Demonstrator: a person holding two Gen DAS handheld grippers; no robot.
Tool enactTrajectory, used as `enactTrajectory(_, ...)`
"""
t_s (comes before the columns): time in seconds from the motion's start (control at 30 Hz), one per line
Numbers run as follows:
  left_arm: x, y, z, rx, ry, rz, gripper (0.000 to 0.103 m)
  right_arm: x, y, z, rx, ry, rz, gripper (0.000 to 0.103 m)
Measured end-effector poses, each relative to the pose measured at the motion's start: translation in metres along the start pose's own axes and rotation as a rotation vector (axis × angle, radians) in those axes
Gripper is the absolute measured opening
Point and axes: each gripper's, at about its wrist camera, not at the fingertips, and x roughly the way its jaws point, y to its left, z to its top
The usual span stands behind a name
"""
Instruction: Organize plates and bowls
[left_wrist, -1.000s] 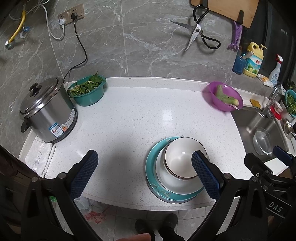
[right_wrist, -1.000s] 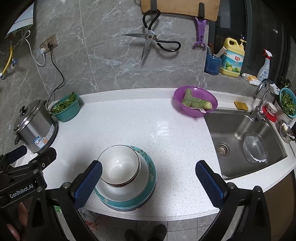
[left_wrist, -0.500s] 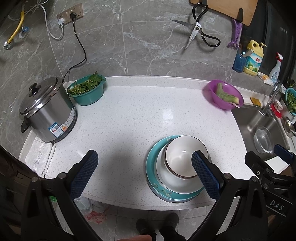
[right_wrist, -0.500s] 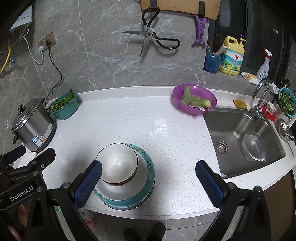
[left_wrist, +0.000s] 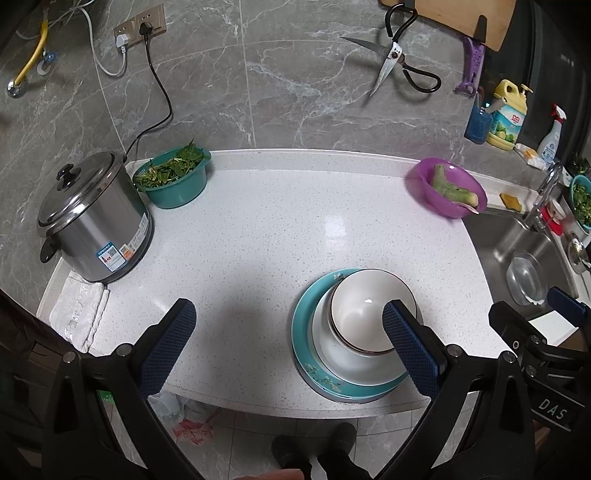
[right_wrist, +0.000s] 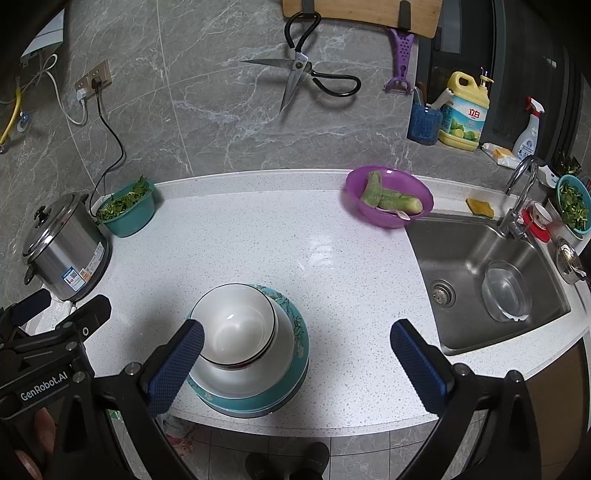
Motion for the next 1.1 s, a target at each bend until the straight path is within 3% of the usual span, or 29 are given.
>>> enactTrajectory(1.1, 0.0012, -0.0088, -0.0074, -0.022, 0.009, 0.010, 0.103, 0.0011, 0.0018, -0.0004, -0.003, 0.005, 0.003, 0.103)
